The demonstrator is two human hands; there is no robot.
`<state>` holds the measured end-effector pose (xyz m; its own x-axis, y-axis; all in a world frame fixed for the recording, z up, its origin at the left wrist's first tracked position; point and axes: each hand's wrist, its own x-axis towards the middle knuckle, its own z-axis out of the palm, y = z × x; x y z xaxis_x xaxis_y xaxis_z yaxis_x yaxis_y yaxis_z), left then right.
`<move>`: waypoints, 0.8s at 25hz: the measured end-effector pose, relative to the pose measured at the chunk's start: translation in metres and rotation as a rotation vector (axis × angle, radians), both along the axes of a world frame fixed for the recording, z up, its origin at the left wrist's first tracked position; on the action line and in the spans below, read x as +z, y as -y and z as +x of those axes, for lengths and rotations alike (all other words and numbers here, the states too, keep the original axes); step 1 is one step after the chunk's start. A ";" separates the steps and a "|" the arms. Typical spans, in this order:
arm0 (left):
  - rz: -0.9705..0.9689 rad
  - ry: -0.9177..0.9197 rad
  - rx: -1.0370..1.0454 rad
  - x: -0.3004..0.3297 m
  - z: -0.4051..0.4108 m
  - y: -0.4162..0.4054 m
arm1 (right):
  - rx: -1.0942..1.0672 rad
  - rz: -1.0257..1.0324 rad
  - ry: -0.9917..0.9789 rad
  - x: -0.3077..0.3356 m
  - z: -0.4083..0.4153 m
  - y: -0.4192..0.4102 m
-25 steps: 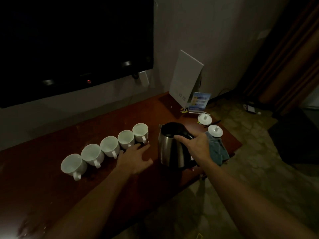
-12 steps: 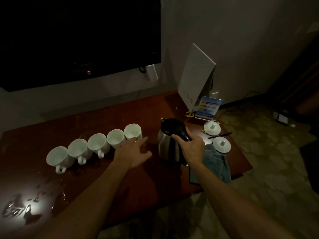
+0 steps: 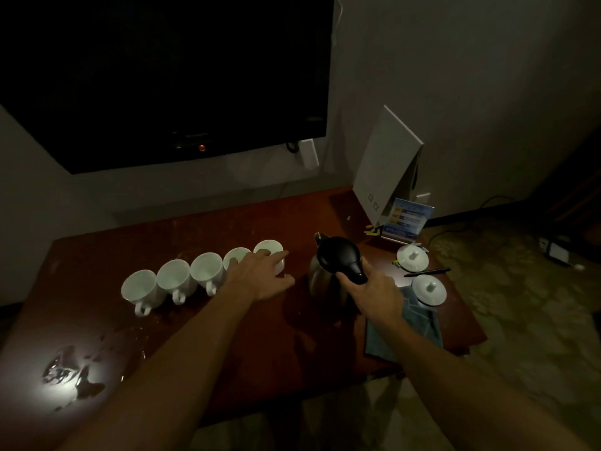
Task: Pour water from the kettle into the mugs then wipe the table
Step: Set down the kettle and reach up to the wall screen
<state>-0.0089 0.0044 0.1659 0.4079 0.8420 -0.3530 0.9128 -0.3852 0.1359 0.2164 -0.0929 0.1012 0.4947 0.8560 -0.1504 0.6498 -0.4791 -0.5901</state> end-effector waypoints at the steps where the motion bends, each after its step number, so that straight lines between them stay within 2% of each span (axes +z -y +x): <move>1: 0.005 -0.009 -0.016 0.009 -0.001 -0.001 | 0.025 -0.025 0.002 0.008 0.001 -0.002; 5: 0.032 -0.014 -0.082 0.057 -0.010 -0.007 | 0.122 -0.023 -0.012 0.071 -0.006 -0.012; 12: 0.194 0.092 -0.108 0.189 -0.038 -0.029 | 0.196 0.177 0.003 0.230 -0.054 -0.044; 16: 0.264 0.254 -0.058 0.262 -0.057 -0.039 | 0.202 0.309 0.006 0.314 -0.079 -0.056; 20: 0.220 0.488 -0.028 0.321 -0.073 -0.043 | 0.209 0.477 -0.020 0.389 -0.104 -0.059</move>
<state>-0.0822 0.0473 0.4872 0.5039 0.8611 0.0674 0.7526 -0.4760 0.4551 0.1120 -0.0339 0.4899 0.3072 0.9116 0.2730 0.6890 -0.0152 -0.7246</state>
